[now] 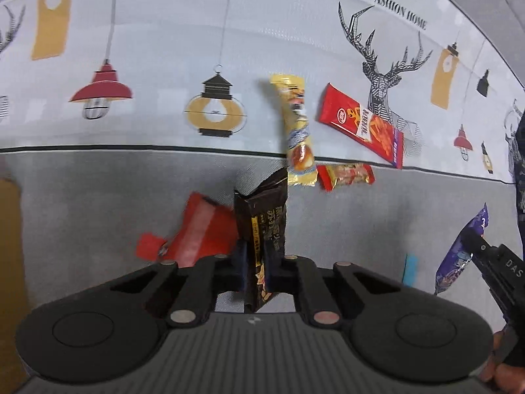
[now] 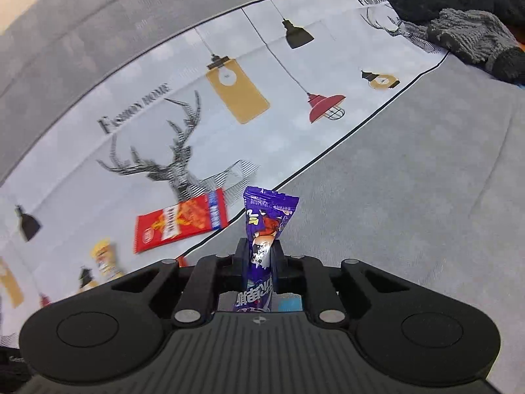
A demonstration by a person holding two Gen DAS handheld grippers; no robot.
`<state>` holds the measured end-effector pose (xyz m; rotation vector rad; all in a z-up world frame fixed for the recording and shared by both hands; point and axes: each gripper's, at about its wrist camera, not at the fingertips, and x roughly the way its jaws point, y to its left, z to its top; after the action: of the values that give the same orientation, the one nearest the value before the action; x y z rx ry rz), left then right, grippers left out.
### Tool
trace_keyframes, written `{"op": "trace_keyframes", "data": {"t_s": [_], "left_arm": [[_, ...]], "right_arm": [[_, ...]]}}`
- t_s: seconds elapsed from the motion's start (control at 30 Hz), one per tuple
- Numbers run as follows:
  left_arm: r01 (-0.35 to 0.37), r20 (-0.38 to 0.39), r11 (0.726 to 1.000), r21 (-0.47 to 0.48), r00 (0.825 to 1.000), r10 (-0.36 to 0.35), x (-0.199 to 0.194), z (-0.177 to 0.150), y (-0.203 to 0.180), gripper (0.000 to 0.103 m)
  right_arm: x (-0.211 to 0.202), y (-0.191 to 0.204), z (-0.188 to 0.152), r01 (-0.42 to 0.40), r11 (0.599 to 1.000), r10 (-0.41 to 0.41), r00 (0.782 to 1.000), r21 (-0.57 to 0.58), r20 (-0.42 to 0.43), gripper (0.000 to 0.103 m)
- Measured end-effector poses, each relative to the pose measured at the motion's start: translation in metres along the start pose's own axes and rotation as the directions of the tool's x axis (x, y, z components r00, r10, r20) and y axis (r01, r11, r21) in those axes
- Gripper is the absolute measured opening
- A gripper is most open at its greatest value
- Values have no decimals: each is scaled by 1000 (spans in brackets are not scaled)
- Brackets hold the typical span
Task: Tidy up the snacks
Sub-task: 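Carry both bars over the box and open both tools to release them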
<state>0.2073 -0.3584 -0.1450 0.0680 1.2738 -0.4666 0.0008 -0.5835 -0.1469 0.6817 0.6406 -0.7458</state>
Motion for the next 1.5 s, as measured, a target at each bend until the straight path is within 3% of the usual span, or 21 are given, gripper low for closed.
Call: {"op": "trace_keyframes", "data": {"t_s": [0.27, 0.6, 1.0, 1.07, 1.17, 1.27, 1.33, 1.4, 1.47, 1.5], "left_arm": [[9, 78, 1000, 25, 997, -11, -63, -28, 26, 6], [95, 166, 995, -17, 982, -91, -180, -66, 96, 5], [104, 290, 991, -86, 954, -75, -305, -118, 221, 0], [87, 306, 991, -98, 951, -53, -312, -124, 244, 0], [36, 283, 987, -157, 959, 10, -302, -128, 284, 0], [17, 225, 979, -205, 974, 30, -285, -134, 320, 0], [-9, 197, 979, -205, 979, 50, -274, -140, 336, 16], [-37, 180, 981, -190, 981, 72, -265, -147, 347, 80], [-86, 202, 977, -194, 971, 125, -263, -157, 353, 103], [-105, 229, 976, -190, 962, 148, -263, -163, 356, 103]], "right_arm": [[-62, 7, -39, -69, 998, 69, 997, -4, -30, 13], [-178, 81, -96, -203, 973, 205, 979, -113, 7, 13], [-262, 197, -167, -387, 882, 388, 920, -270, -54, 13], [-264, 218, -180, -406, 865, 400, 913, -296, -83, 13], [-255, 254, -203, -450, 826, 426, 893, -339, -148, 13], [-236, 288, -229, -507, 787, 428, 859, -353, -280, 16], [-223, 306, -245, -536, 763, 411, 834, -361, -369, 22], [-213, 319, -261, -499, 775, 347, 848, -387, -400, 58], [-212, 322, -267, -481, 784, 325, 856, -391, -401, 67], [-213, 321, -266, -480, 786, 326, 858, -390, -398, 69]]}}
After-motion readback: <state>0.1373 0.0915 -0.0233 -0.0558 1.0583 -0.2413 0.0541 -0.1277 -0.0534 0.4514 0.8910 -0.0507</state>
